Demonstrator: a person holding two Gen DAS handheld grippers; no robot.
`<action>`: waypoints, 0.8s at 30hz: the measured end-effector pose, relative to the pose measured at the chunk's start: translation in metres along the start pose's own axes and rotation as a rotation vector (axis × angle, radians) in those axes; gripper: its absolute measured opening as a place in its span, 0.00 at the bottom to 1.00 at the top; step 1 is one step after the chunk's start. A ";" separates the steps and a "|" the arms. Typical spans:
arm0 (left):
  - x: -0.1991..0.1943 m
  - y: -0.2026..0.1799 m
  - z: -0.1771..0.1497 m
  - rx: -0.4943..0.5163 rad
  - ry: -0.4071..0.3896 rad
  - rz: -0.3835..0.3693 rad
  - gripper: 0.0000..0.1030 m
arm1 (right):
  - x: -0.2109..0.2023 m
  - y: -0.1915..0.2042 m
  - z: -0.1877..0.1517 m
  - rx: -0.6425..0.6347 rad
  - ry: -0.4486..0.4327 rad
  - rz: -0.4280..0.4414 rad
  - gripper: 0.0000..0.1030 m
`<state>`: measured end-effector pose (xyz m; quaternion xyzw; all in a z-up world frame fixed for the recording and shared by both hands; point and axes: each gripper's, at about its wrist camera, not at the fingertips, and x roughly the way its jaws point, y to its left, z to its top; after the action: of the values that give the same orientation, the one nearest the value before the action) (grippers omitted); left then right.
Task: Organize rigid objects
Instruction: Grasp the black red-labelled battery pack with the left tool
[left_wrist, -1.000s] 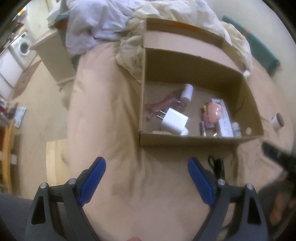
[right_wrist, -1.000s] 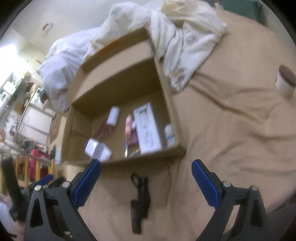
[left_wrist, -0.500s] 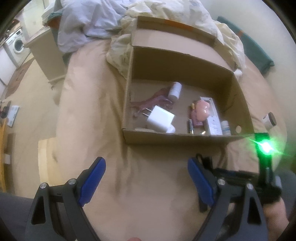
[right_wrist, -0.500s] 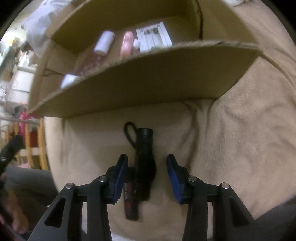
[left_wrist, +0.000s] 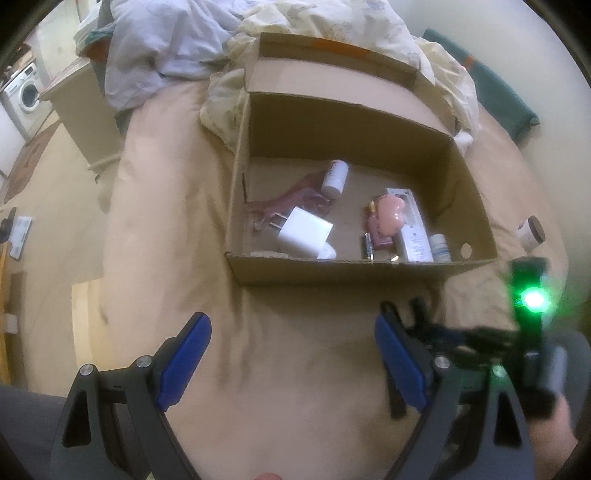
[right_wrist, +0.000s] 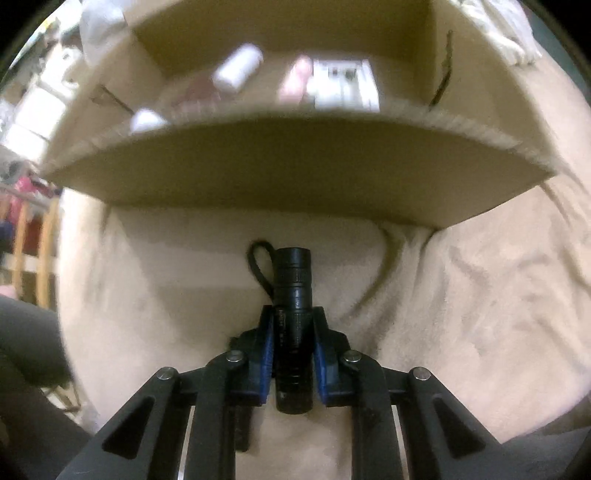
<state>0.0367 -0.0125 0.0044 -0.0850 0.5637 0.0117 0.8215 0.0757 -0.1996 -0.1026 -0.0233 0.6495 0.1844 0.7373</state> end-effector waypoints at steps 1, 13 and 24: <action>0.001 0.001 0.000 -0.005 0.005 -0.001 0.86 | -0.008 -0.002 0.000 0.005 -0.016 0.015 0.19; 0.018 -0.012 -0.009 0.040 0.050 0.020 0.86 | -0.095 -0.006 -0.004 -0.041 -0.237 0.094 0.19; 0.040 -0.060 -0.034 0.158 0.106 0.078 0.86 | -0.137 -0.053 0.000 0.080 -0.506 0.219 0.19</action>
<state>0.0270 -0.0802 -0.0372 0.0015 0.6085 -0.0052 0.7935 0.0798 -0.2817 0.0193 0.1229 0.4502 0.2373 0.8520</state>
